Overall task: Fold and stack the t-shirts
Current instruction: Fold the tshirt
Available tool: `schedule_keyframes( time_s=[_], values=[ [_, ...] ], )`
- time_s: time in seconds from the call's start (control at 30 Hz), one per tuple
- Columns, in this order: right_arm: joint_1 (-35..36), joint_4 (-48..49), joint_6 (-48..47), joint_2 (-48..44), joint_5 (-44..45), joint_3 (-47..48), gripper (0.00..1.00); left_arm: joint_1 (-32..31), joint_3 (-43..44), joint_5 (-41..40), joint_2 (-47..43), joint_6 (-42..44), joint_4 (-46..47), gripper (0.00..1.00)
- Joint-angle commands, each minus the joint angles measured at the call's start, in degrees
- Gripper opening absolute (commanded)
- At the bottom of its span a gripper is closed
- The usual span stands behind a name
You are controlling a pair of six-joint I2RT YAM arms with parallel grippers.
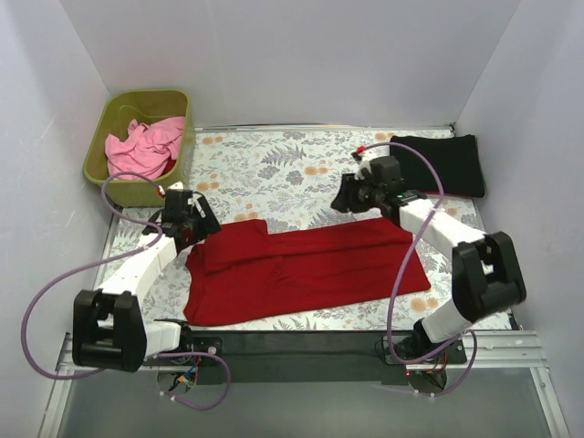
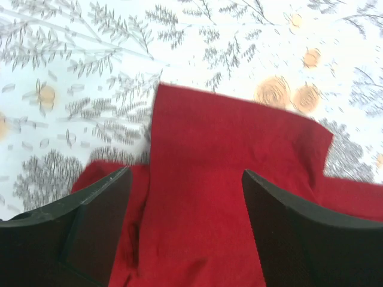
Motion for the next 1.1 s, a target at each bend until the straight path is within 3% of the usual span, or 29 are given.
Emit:
schedule_keyframes(
  time_s=[0.0,0.13,0.4,0.83,0.97,1.07],
  values=[
    [5.0,6.9,3.3,6.5,-5.9,6.8,0.43,0.3,4.2,-3.0,5.5,3.5,3.5,0.68],
    [9.3,8.2,4.9,17.2,-7.9,14.3,0.42,0.3,6.7,-6.1,13.2,3.7,5.7,0.58],
    [14.8,9.3,8.0,31.3,-10.5,23.3,0.40,0.4,9.2,-2.3,20.8,4.6,8.2,0.53],
    [18.7,10.9,10.5,41.2,-13.2,28.7,0.38,0.4,8.1,0.8,26.3,4.3,8.2,0.49],
    [19.5,10.9,11.2,43.8,-13.4,31.6,0.35,0.4,8.1,1.6,27.1,4.5,8.3,0.36],
    [19.7,10.8,11.4,45.1,-13.8,33.0,0.24,0.4,8.1,2.3,27.8,5.1,8.3,0.29]
  ],
)
